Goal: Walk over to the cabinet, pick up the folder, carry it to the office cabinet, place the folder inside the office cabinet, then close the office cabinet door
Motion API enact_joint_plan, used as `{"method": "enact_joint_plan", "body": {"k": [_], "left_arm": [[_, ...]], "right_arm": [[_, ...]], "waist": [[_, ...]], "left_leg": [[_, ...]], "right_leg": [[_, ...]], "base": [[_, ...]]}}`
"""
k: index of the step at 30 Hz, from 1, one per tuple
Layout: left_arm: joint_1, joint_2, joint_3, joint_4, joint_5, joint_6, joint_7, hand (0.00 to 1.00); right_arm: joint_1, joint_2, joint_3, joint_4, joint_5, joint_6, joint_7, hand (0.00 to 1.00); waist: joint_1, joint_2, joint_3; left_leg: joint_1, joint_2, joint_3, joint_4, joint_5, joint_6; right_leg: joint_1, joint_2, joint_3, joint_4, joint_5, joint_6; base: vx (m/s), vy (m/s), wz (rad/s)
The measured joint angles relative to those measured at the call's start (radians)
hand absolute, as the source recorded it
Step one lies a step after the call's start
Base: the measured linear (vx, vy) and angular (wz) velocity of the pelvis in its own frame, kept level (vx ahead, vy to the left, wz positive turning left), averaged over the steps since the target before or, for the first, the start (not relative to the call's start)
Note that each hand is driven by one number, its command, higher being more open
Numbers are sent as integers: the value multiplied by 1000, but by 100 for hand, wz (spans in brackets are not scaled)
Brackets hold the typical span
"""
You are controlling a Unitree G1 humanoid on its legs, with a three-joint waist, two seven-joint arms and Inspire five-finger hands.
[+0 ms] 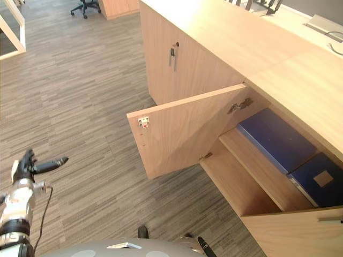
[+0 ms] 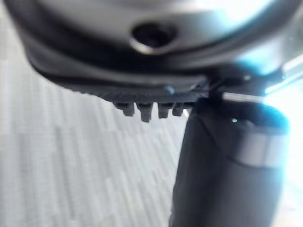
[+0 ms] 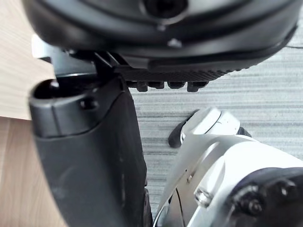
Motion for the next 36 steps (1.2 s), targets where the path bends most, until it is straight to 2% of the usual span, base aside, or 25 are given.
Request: {"method": "enact_joint_plan", "body": {"k": [3, 9, 14, 15, 16, 18, 19, 22, 25, 26, 30, 33, 36], "left_arm": [[-60, 35, -57, -13, 115, 1, 0, 100], [-135, 52, -221, -16, 290, 22, -3, 100], [-193, 90, -435, -74, 414, 20, -7, 100], [-224, 109, -520, -76, 465, 15, -7, 100], [-235, 118, -557, -77, 487, 10, -7, 100], [-253, 134, -673, -113, 543, -19, -8, 100], [-253, 134, -696, -127, 557, -29, -10, 100], [-261, 128, -826, -211, 558, -78, -42, 100], [-289, 138, -913, -199, 554, -66, -42, 100], [-329, 148, -1030, -199, 564, -76, -47, 100], [-365, 130, -1210, -211, 603, -157, -59, 100], [-361, 79, -1271, -248, 593, -176, -82, 100], [-297, 24, -1291, -286, 466, -176, -101, 100]], "right_arm": [[-1, 15, 3, -5, -1, 8, 17, 100], [1, 15, 31, -13, 2, 9, 21, 100], [8, 3, 81, -13, 2, 8, 33, 100], [9, -2, 101, -13, 2, 7, 34, 100], [9, -3, 106, -13, 2, 6, 35, 100], [9, -7, 135, -20, 3, 3, 36, 100], [9, -8, 140, -22, 4, 2, 35, 100], [8, -10, 178, -30, 16, -11, 32, 100], [12, -15, 179, -27, 36, -10, 30, 100], [6, -27, 179, -23, 33, -9, 30, 100], [-7, -57, 176, -20, 33, -9, 13, 100], [-24, -61, 173, -16, 33, -9, 4, 100], [-44, -65, 149, -4, 33, -9, -10, 100]], "waist": [[0, -9, -26], [-4, -18, -32], [-5, -18, -31], [-7, -18, -31], [-8, -17, -31], [-18, -17, -31], [-21, -17, -31], [-40, -17, -30], [-48, -18, -28], [-47, -22, -26], [-61, -28, -22], [-65, -43, -12], [-84, -47, -9]], "left_leg": [[23, 8, 32, -14, -2, -3], [25, 8, 72, -14, -7, -11], [25, 12, 84, -14, -7, -11], [24, 14, 84, -14, -7, -11], [24, 15, 85, -14, -7, -11], [20, 16, 89, -14, -7, -10], [18, 16, 91, -15, -6, -11], [4, 17, 103, -15, 3, -8], [5, 17, 102, -17, 9, -10], [4, 15, 97, -21, 12, -10], [-1, 1, 96, -22, 16, -5], [-6, -7, 96, -22, 18, -2], [-5, -16, 97, -22, 18, -2]], "right_leg": [[3, 11, 39, -13, 12, -17], [-16, 11, 75, -13, 15, -15], [-23, 15, 93, -13, 15, -14], [-27, 17, 93, -10, 15, -14], [-29, 17, 93, -10, 15, -14], [-42, 19, 95, -9, 15, -14], [-45, 20, 95, -9, 15, -14], [-58, 20, 95, -10, 15, -14], [-60, 20, 91, -13, 15, -14], [-55, 17, 82, -19, 15, -14], [-53, 4, 70, -32, 18, -8], [-50, -4, 67, -46, 25, 5], [-48, -12, 68, -47, 27, 6]], "base": [[55, 0, -29], [-11, -11, -24], [-55, -31, -8], [-69, -33, -5], [-102, -35, -9], [-86, -26, -13], [-71, -26, -13], [-59, -29, -12], [-62, -29, 4], [-83, -16, 11], [-44, 6, 3], [-10, 12, 1], [-6, 34, 2]]}}
